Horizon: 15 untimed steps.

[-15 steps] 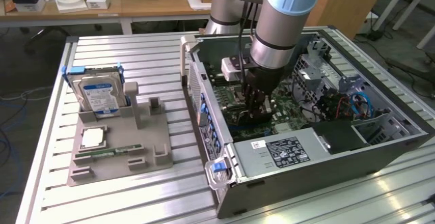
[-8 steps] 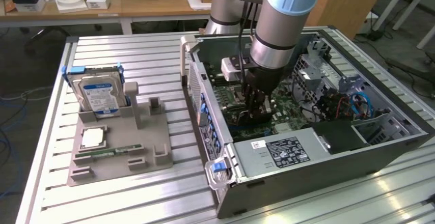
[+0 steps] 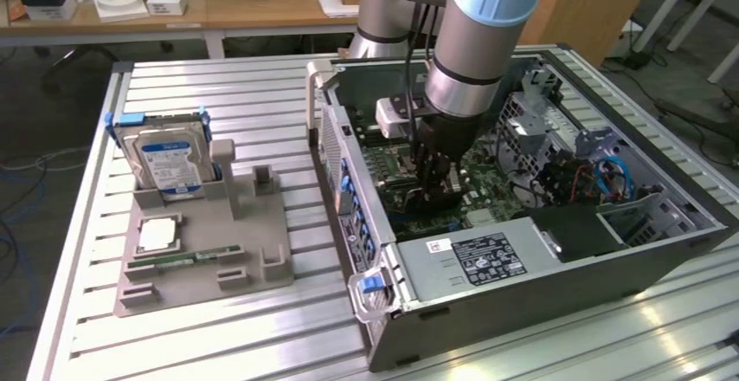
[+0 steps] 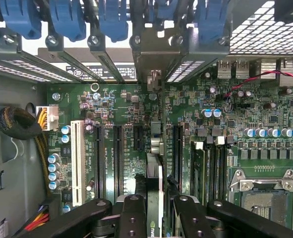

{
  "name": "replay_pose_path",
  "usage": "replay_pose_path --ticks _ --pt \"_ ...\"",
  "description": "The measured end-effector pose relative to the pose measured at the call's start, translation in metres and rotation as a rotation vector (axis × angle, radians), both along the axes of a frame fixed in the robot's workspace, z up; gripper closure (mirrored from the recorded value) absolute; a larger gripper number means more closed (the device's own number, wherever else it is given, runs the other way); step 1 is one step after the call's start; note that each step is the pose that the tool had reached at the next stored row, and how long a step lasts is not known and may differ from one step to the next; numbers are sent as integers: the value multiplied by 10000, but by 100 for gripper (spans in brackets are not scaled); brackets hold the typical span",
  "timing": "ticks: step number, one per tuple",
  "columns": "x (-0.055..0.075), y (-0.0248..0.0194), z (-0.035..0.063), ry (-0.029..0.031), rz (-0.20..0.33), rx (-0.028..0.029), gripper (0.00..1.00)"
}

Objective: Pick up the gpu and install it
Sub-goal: 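Insert the gpu into the slot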

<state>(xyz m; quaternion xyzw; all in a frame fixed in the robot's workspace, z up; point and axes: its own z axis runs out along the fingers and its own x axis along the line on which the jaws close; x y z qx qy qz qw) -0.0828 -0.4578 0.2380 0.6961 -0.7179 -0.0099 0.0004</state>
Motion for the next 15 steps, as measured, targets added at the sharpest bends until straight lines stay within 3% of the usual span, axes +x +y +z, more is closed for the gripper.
replay_pose_path --ticks 3,4,15 --pt "-2 2 -6 -6 -6 15 73" --pt "-1 2 -2 -2 -4 5 67" --pt "0 0 19 -2 0 -1 67"
